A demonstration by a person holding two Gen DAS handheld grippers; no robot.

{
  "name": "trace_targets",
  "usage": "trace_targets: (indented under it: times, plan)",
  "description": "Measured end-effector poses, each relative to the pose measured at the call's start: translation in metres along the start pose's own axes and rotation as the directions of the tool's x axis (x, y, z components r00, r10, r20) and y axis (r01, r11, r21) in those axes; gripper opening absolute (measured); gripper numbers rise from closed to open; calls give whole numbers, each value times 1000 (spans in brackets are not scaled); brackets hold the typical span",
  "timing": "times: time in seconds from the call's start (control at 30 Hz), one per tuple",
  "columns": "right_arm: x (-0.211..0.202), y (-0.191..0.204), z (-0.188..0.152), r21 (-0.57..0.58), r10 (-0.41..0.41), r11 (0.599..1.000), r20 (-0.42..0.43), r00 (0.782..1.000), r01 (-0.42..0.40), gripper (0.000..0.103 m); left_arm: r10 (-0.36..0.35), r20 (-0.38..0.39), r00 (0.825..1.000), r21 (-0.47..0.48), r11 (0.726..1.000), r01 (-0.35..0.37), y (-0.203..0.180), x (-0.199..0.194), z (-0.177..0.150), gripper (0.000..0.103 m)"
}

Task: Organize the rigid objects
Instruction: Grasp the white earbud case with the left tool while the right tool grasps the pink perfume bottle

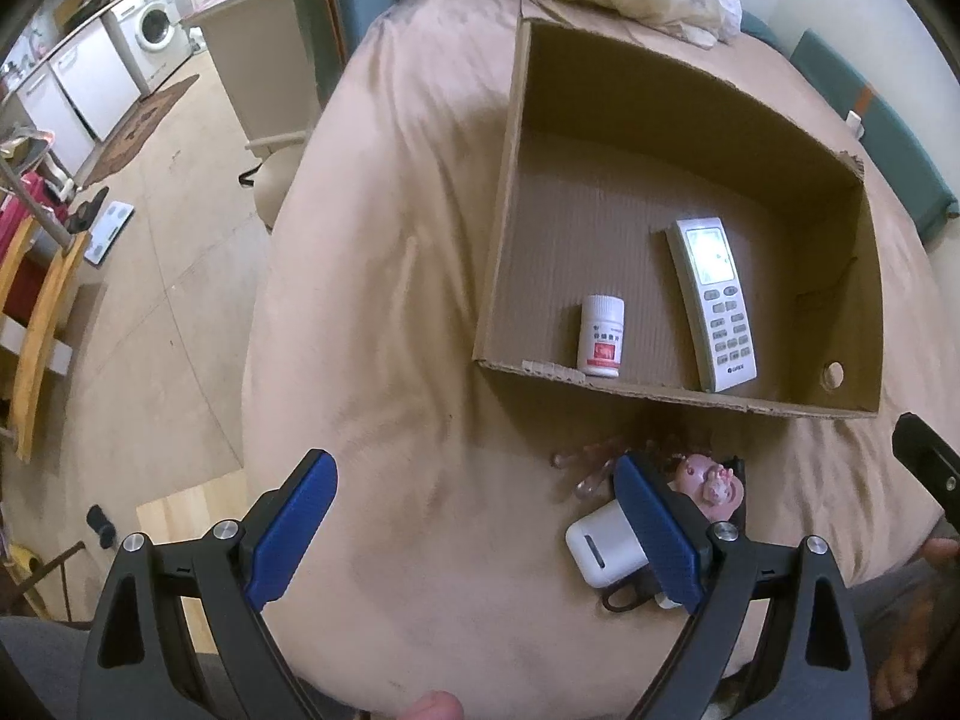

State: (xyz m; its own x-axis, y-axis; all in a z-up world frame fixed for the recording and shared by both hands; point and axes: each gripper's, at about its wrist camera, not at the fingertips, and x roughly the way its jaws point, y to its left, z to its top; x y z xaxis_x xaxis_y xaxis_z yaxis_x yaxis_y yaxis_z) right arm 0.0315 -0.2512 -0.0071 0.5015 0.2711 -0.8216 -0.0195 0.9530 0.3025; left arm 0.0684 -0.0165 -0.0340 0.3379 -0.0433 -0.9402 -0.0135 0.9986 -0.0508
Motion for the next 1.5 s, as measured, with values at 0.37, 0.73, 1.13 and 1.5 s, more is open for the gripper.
trace_targets:
  times: [0.37, 0.73, 1.13, 1.5]
  plan:
    - [19, -3, -1, 1, -38, 999, -84, 996, 38, 100, -64, -151, 987, 6, 998, 65, -8, 32, -8, 93]
    - [65, -51, -38, 73, -85, 989, -415, 906, 126, 100, -128, -349, 928, 41, 988, 152, -51, 86, -18, 93]
    - [104, -37, -75, -139, -254, 967, -548, 797, 212, 91, -148, -333, 931, 63, 982, 179, -52, 88, -14, 55]
    - [99, -19, -92, -228, -308, 949, -509, 804, 219, 67, -91, -312, 946, 68, 991, 118, -23, 71, -20, 55]
